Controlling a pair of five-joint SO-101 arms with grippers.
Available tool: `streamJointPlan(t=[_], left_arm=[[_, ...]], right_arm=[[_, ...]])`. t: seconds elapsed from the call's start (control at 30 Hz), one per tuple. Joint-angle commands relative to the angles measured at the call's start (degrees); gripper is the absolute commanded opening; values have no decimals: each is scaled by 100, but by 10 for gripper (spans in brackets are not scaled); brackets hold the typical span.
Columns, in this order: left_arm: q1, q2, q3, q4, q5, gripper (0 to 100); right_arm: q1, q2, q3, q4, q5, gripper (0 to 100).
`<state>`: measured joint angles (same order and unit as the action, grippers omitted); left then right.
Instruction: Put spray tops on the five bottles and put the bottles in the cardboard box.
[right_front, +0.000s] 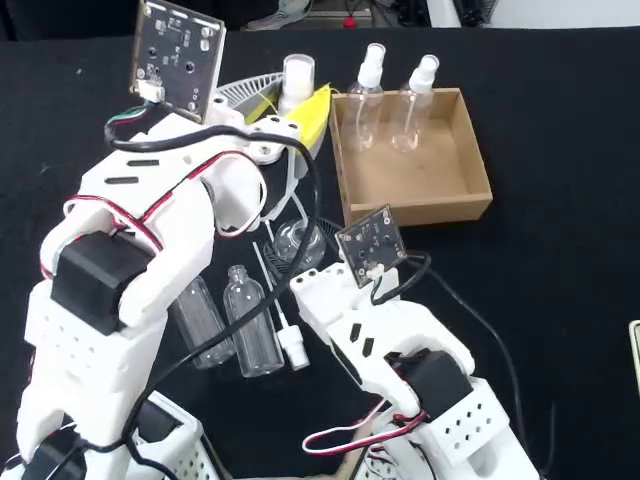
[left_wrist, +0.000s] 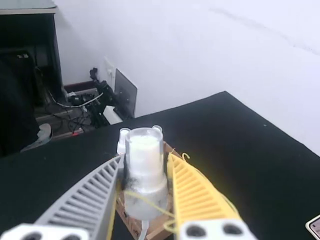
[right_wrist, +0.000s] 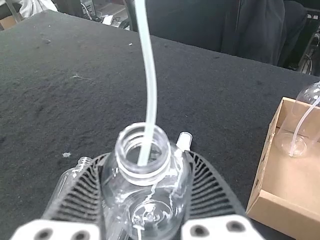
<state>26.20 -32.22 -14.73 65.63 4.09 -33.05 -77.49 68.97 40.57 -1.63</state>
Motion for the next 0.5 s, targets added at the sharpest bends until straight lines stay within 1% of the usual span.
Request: streamJointPlan(t=[0.0,0.1,0.27,0.37,0.47], left_arm=[[84,-211,-312,185,-53,62],[303,-387,-233,308,-62,62],[593,-607,127,325,-633,59],[629,-668,312,325,-703,59],[602,-686,224,273,-695,59]], right_arm=[[-62,-119,-75,-123,-53,18],[-62,-101,-75,-132,-53,18],[-62,-101,-75,-123,-53,18],[-62,-101,-75,-123,-53,18],[-62,-101,-75,-123,-53,18]])
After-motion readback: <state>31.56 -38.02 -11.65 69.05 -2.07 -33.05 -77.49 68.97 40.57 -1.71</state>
